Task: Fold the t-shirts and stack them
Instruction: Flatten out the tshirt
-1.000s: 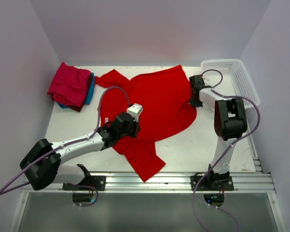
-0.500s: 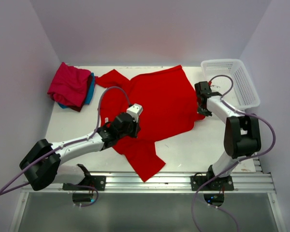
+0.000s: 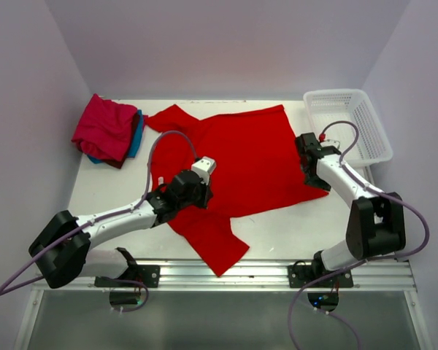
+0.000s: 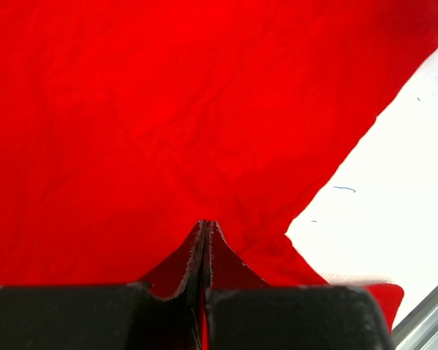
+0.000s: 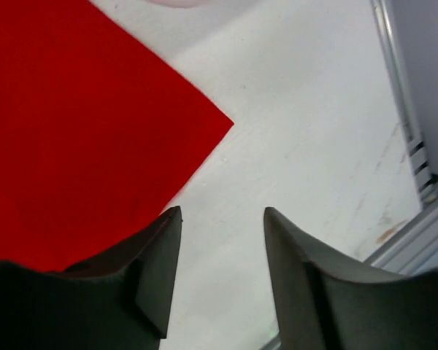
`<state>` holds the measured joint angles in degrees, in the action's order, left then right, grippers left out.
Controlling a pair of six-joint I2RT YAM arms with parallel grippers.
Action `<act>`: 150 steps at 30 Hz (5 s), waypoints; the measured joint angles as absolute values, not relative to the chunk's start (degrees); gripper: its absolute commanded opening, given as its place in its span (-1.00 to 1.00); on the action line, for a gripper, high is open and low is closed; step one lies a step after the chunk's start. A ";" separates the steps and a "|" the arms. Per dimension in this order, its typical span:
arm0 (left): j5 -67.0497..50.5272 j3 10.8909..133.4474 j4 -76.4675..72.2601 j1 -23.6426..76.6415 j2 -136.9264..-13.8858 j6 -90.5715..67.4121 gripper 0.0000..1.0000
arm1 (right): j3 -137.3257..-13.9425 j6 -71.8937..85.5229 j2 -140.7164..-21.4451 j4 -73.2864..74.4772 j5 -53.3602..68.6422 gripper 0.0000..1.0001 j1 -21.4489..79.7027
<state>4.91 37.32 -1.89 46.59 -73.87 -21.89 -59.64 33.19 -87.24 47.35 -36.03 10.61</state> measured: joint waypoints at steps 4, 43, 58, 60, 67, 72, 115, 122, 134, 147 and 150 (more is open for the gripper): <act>4.03 37.32 -1.61 46.59 -73.38 -21.89 -1.00 | -60.55 33.52 -82.02 50.37 -37.95 0.26 13.72; 2.44 32.80 9.23 67.40 -79.79 -50.59 -1.00 | -61.63 30.11 -78.59 38.46 -26.74 -1.00 17.34; 3.31 22.44 31.99 83.37 -55.35 -74.89 -1.00 | -61.58 29.76 -80.95 36.32 -24.80 -1.00 17.34; 4.84 23.81 35.92 84.68 -55.07 -76.64 -1.00 | -61.58 29.76 -82.17 35.97 -24.36 -1.00 17.34; 3.46 34.20 53.21 91.81 -58.85 -80.18 -1.00 | -61.47 29.67 -87.92 34.63 -22.74 -1.00 17.34; 6.31 48.16 63.18 93.86 -62.33 -81.49 -1.00 | -61.47 29.26 -94.30 34.17 -21.93 -1.00 17.34; 43.70 56.01 34.48 71.64 -64.27 -39.53 -1.00 | -47.29 31.31 -84.49 39.09 -21.21 -1.00 20.47; 43.70 56.01 32.95 71.64 -64.27 -38.70 -1.00 | -53.30 28.18 -79.59 34.52 -20.88 -1.00 21.37; 43.68 56.01 32.51 71.64 -63.33 -38.52 -1.00 | -59.57 26.48 -100.07 25.93 -14.81 -1.00 21.45; 43.68 56.01 32.32 71.61 -63.96 -38.33 -1.00 | -58.37 27.46 -99.63 25.19 -15.27 -1.00 21.76; 43.68 56.01 32.29 71.57 -63.96 -38.30 -1.00 | -58.61 28.64 -99.74 25.91 -15.31 -1.00 21.80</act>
